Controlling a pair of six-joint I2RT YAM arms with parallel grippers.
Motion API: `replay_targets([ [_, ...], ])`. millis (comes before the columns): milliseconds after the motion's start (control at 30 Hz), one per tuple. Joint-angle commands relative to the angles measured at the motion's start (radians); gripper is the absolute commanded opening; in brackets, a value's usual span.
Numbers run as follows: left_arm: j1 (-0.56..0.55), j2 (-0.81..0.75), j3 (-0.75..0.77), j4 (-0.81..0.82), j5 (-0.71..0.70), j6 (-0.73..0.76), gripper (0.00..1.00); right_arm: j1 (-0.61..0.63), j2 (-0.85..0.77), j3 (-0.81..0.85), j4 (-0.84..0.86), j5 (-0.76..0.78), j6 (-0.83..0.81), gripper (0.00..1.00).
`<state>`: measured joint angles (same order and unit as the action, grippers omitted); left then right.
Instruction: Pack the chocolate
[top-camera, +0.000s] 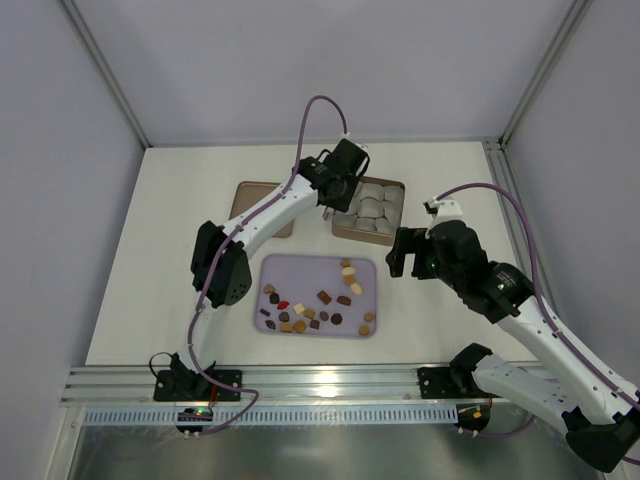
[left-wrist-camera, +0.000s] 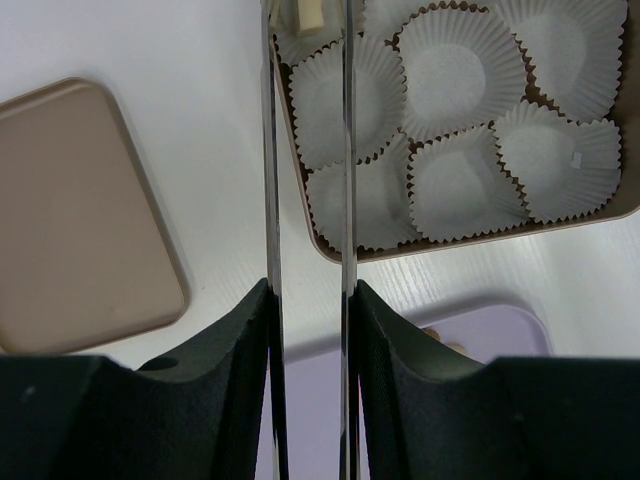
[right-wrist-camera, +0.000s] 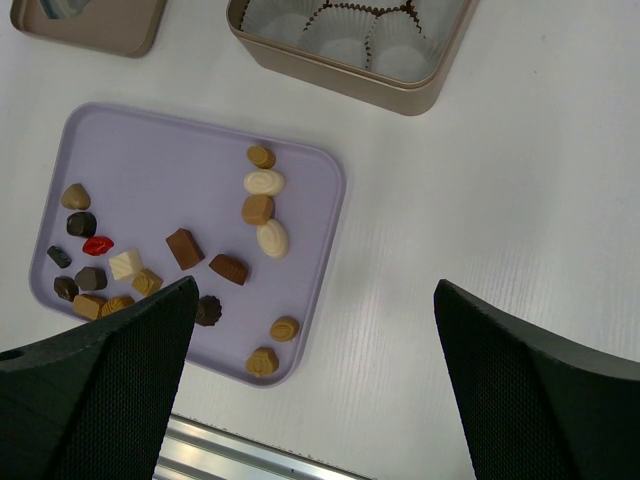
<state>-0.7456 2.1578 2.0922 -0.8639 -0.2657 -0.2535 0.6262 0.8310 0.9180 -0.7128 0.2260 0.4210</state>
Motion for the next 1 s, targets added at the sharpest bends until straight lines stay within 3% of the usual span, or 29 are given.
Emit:
replay_targets([
  [0, 0.002, -0.053, 0.042, 0.046, 0.023, 0.01, 0.37, -0.003, -0.01, 0.03, 0.012, 0.009, -0.002, 1.0],
  [533, -0.041, -0.254, 0.011, -0.087, 0.082, 0.008, 0.37, -0.003, -0.02, 0.019, 0.021, 0.013, -0.001, 1.0],
  [967, -0.129, -0.572, -0.349, -0.149, 0.118, -0.085, 0.37, -0.005, -0.038, 0.018, 0.003, 0.022, -0.001, 1.0],
])
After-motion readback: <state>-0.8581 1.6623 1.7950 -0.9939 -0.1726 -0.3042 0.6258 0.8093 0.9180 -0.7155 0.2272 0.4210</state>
